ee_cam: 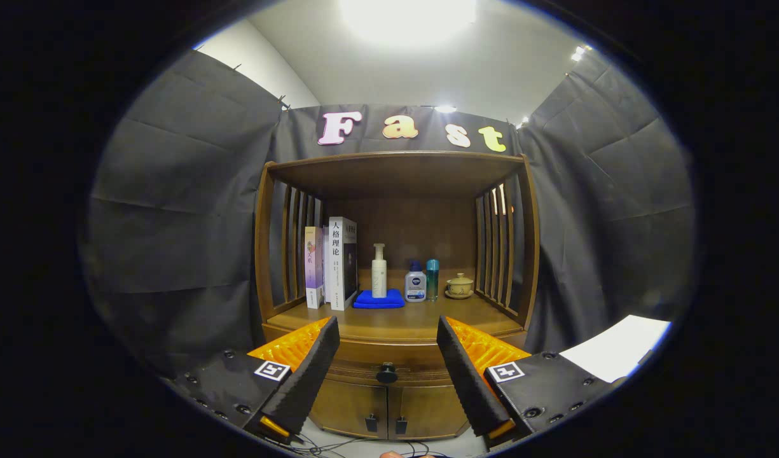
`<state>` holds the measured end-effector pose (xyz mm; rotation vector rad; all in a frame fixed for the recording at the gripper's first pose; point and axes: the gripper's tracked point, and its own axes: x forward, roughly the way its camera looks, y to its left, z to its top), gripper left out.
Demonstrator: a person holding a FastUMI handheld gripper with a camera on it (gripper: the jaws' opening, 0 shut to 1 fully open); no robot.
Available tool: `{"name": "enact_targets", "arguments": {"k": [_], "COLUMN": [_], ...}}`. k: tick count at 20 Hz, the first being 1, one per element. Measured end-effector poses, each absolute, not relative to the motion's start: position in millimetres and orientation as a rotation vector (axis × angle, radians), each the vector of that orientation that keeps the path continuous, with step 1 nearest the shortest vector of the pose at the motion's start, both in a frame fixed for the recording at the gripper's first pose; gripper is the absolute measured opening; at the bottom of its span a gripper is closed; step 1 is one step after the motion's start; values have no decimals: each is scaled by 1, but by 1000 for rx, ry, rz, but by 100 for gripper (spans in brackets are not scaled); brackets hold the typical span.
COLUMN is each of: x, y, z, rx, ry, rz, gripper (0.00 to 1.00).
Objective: Pull open the drawer, take out the items inside it, and place them on the countertop above the cabinet.
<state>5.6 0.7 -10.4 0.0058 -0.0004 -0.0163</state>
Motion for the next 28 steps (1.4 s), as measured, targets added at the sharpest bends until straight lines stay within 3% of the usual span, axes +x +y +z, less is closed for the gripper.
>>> {"name": "enact_targets", "arguments": {"k": [20, 28], "x": [7, 66], "y": [1, -2], "z": [-25, -106], "rx": [32, 32], "ry": [68, 192], "rz": [-30, -32], "gripper": [97, 97]}}
